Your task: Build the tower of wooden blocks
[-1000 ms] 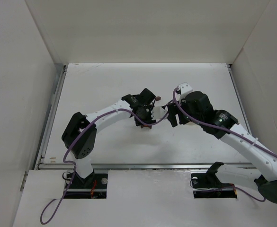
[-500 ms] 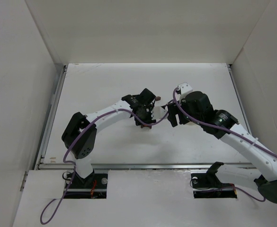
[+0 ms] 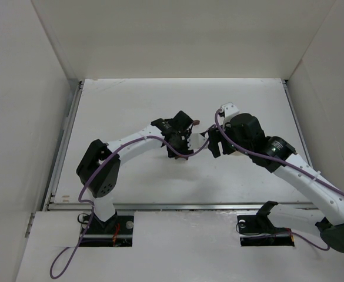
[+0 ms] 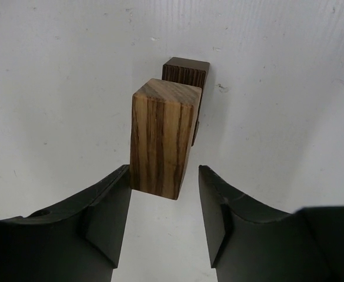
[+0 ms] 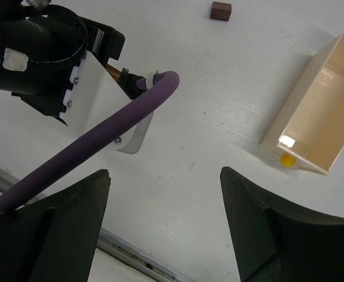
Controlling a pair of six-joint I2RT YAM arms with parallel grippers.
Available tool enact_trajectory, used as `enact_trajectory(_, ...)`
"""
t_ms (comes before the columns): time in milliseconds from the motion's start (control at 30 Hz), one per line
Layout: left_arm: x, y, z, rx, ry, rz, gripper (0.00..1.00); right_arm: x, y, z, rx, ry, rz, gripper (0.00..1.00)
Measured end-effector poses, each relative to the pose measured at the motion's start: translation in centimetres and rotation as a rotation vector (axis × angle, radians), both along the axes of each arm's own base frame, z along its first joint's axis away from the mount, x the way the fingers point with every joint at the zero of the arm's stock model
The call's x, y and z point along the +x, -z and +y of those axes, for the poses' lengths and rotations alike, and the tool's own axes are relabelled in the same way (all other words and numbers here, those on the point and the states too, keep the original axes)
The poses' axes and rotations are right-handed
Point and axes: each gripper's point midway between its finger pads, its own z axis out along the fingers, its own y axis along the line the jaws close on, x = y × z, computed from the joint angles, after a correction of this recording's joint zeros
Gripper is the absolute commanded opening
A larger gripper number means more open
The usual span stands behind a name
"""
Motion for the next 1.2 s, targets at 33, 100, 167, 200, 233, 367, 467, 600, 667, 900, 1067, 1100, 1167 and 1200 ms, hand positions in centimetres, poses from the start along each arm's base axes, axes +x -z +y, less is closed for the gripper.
enact_trajectory(33,-0.1,0.0,0.0,0.000,0.002,0.004,0.48,0.0,0.0,0.0,0.000,-0.001,0.000,0.82)
enact_trajectory(100,-0.3,0.1,0.0,-0.003,0.005,0.010,0.51,0.0,0.0,0.1,0.003,-0.002,0.002,0.82)
enact_trajectory(167,-0.6,-0.1,0.3,-0.004,0.005,0.016,0.55,-0.1,0.0,0.2,0.013,-0.004,0.005,0.82)
enact_trajectory(200,-0.8,-0.3,0.4,-0.006,0.005,0.017,0.58,-0.1,-0.1,0.3,0.019,-0.003,0.007,0.85)
enact_trajectory(233,-0.9,-0.7,0.4,-0.012,0.004,0.016,0.61,-0.1,-0.3,0.4,0.028,-0.004,0.008,0.85)
enact_trajectory(367,-1.4,-3.1,0.7,-0.068,-0.014,0.001,0.67,0.7,-2.6,1.1,0.089,0.003,-0.017,0.86)
enact_trajectory(467,-1.6,-5.4,1.1,-0.138,-0.033,-0.006,0.67,2.8,-5.7,1.2,0.142,0.051,-0.070,0.87)
enact_trajectory(600,-2.0,-9.3,1.7,-0.249,-0.048,-0.050,0.68,7.3,-8.2,1.1,0.165,0.142,-0.106,0.87)
enact_trajectory(667,-2.1,-10.7,2.2,-0.297,-0.072,-0.062,0.68,9.8,-8.4,1.4,0.162,0.172,-0.101,0.86)
enact_trajectory(900,-0.7,-9.9,7.1,-0.342,-0.316,-0.092,0.68,18.5,0.1,3.1,0.043,0.249,0.067,0.69)
enact_trajectory(1067,-0.4,-7.5,9.1,-0.311,-0.446,-0.087,0.68,19.8,10.3,3.6,-0.067,0.245,0.271,0.71)
enact_trajectory(1100,-0.2,-7.2,9.5,-0.306,-0.470,-0.092,0.68,19.9,11.7,3.6,-0.086,0.249,0.300,0.72)
enact_trajectory(1167,0.2,-6.7,10.1,-0.302,-0.519,-0.107,0.68,20.6,13.8,3.7,-0.122,0.259,0.337,0.72)
enact_trajectory(1200,0.5,-6.7,10.4,-0.301,-0.540,-0.115,0.68,21.2,14.5,3.7,-0.136,0.266,0.341,0.72)
